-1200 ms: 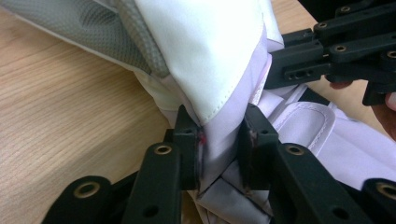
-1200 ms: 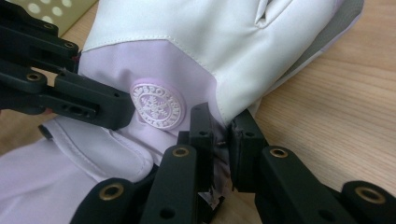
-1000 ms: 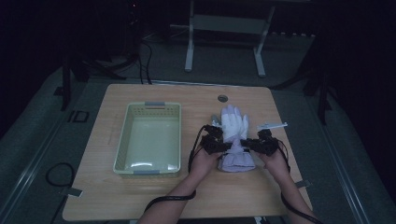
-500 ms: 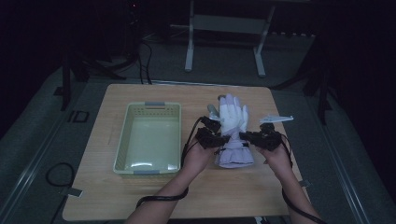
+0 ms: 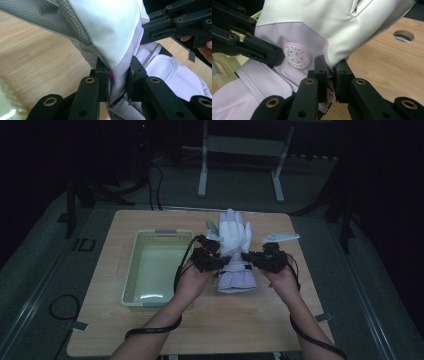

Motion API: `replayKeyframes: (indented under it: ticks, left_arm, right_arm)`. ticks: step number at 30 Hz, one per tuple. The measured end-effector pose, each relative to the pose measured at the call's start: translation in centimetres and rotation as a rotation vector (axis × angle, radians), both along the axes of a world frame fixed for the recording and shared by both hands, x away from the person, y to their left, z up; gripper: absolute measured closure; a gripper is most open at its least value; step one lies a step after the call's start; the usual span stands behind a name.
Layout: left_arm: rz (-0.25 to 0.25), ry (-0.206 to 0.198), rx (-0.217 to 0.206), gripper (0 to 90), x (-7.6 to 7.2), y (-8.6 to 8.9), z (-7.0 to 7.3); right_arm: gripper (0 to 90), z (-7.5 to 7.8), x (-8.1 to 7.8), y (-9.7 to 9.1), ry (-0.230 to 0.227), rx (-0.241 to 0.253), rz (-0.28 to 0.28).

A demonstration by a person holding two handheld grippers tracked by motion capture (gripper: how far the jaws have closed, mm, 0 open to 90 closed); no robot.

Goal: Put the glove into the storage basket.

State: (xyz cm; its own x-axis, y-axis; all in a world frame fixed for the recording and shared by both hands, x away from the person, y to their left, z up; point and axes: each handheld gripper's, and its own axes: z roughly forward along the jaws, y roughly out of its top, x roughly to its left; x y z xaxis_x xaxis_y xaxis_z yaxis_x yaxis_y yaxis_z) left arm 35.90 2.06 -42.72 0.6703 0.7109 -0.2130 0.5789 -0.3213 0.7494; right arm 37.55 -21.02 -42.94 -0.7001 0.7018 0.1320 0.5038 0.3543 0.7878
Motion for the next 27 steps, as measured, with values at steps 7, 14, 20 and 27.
replayKeyframes:
  ticks: [7, 14, 20, 27]
  left_arm:
    - [0.021, -0.006, 0.011, 75.1, -0.3, 2.9, 0.5]
    - [0.037, -0.019, -0.009, 75.0, -0.6, 6.2, 0.2]
    - [0.067, -0.018, -0.009, 74.9, -0.9, 9.7, 0.0]
    - [0.102, -0.004, 0.01, 74.9, -1.2, 13.4, -0.2]
  right_arm:
    - [82.2, 0.4, 0.3, 2.9, -0.005, 0.003, 0.028]
    - [82.2, 0.4, 0.6, 6.0, 0.001, 0.014, 0.042]
    - [82.3, 0.2, 0.7, 9.5, -0.004, 0.015, 0.064]
    - [82.2, -0.3, 1.0, 13.6, 0.006, 0.018, 0.09]
